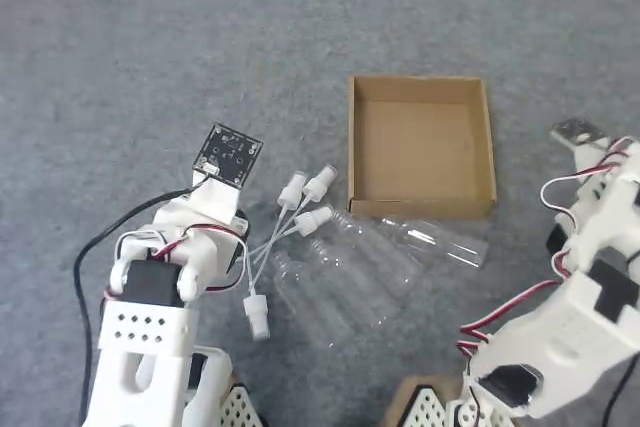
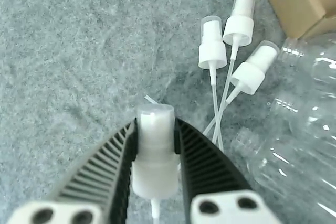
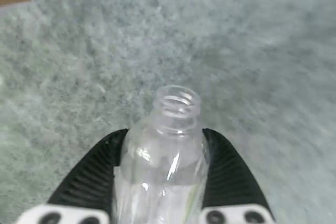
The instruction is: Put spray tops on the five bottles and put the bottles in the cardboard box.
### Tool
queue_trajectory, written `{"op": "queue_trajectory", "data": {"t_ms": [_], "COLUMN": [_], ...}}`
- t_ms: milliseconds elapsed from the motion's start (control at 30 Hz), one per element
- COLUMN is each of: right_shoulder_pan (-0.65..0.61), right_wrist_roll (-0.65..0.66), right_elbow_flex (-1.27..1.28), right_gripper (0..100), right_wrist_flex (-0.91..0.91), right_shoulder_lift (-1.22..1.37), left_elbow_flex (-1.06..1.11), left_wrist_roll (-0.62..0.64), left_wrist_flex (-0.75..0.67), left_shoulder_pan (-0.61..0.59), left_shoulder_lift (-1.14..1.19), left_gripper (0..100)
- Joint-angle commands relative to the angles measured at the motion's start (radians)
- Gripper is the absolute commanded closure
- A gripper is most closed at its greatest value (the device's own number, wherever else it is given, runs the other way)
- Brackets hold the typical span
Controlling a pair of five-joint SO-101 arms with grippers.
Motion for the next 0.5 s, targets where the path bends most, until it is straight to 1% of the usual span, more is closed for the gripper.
{"op": "queue_trajectory", "data": {"t_ms": [0,100,200,333,367,467], "right_shoulder_pan": [-0.056,-0.154,-0.271,-0.473,-0.535,-0.727], "right_wrist_roll": [-0.087,-0.167,-0.278,-0.420,-0.462,-0.578], "right_elbow_flex": [-0.121,-0.118,-0.080,-0.008,0.012,0.100], "right_gripper": [99.2,99.2,99.2,99.2,99.2,99.2], "right_wrist_flex": [0.074,0.128,0.148,0.136,0.122,0.058], "right_shoulder_lift": [-0.199,-0.344,-0.487,-0.679,-0.727,-0.845], "left_elbow_flex": [-0.036,-0.116,-0.209,-0.361,-0.409,-0.555], "left_wrist_roll": [-0.002,-0.006,-0.006,0.003,0.020,0.141], "left_wrist_flex": [-0.028,-0.020,-0.018,0.015,0.031,0.049], "left_shoulder_pan": [0.005,0.000,-0.003,-0.002,0.000,0.000], "left_shoulder_lift": [-0.028,-0.028,-0.028,-0.023,-0.021,-0.020], "left_gripper": [99,99,99,99,99,99]}}
